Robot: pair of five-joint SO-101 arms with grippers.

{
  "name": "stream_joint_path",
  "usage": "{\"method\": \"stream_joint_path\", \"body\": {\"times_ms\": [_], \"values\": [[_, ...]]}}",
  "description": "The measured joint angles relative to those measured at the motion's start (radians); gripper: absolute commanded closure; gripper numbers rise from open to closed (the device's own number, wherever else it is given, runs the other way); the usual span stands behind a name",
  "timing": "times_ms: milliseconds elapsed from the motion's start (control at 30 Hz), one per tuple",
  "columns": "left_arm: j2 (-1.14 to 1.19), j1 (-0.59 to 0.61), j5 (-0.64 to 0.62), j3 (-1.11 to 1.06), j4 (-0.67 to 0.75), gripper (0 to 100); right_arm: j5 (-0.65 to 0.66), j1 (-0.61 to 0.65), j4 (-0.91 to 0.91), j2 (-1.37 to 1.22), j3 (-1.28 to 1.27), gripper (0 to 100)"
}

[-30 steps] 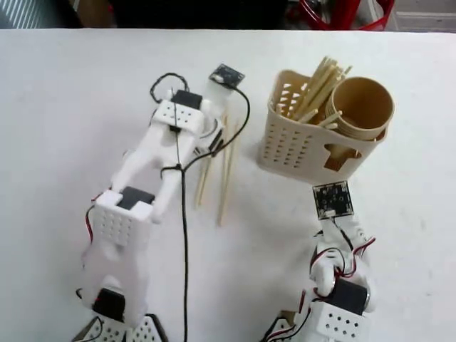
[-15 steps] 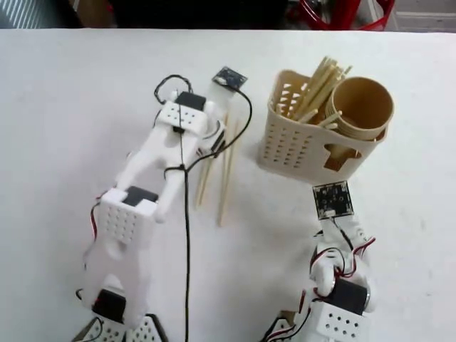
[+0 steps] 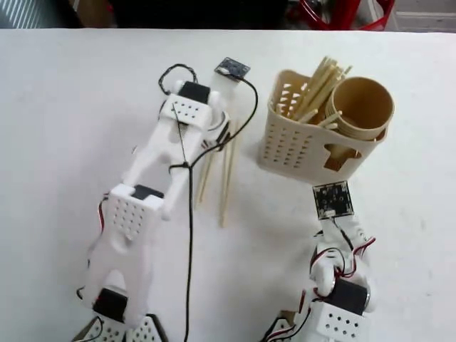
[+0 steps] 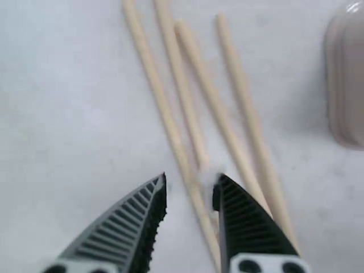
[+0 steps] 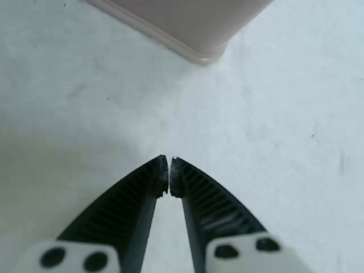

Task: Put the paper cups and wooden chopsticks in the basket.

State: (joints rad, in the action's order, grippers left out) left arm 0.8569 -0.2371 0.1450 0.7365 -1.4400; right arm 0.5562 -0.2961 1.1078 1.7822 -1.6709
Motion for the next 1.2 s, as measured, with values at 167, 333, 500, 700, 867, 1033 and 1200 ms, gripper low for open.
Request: {"method": "stream_joint_path", "body": {"times_ms": [167, 333, 500, 700, 867, 1033, 1200], "values": [[-0.021, 0.000, 0.002, -0.068, 0.032, 83, 0.000, 0.000, 0.000, 0.000, 0.000, 97.1], [-0.034, -0.006, 0.032, -0.135, 0.075, 82, 0.000, 0.000, 0.000, 0.000, 0.000, 97.1], [-0.034, -0.015, 0.032, -0.146, 0.077, 84, 0.000, 0.000, 0.000, 0.000, 0.000, 97.1], [-0.018, 0.005, -0.018, -0.170, 0.080, 88, 0.000, 0.000, 0.000, 0.000, 0.000, 97.1], [-0.014, 0.014, -0.026, -0.169, 0.080, 91, 0.000, 0.000, 0.000, 0.000, 0.000, 97.1], [-0.012, 0.020, -0.028, -0.169, 0.080, 96, 0.000, 0.000, 0.000, 0.000, 0.000, 97.1], [-0.012, 0.031, -0.028, -0.169, 0.080, 95, 0.000, 0.000, 0.000, 0.000, 0.000, 97.1]]}}
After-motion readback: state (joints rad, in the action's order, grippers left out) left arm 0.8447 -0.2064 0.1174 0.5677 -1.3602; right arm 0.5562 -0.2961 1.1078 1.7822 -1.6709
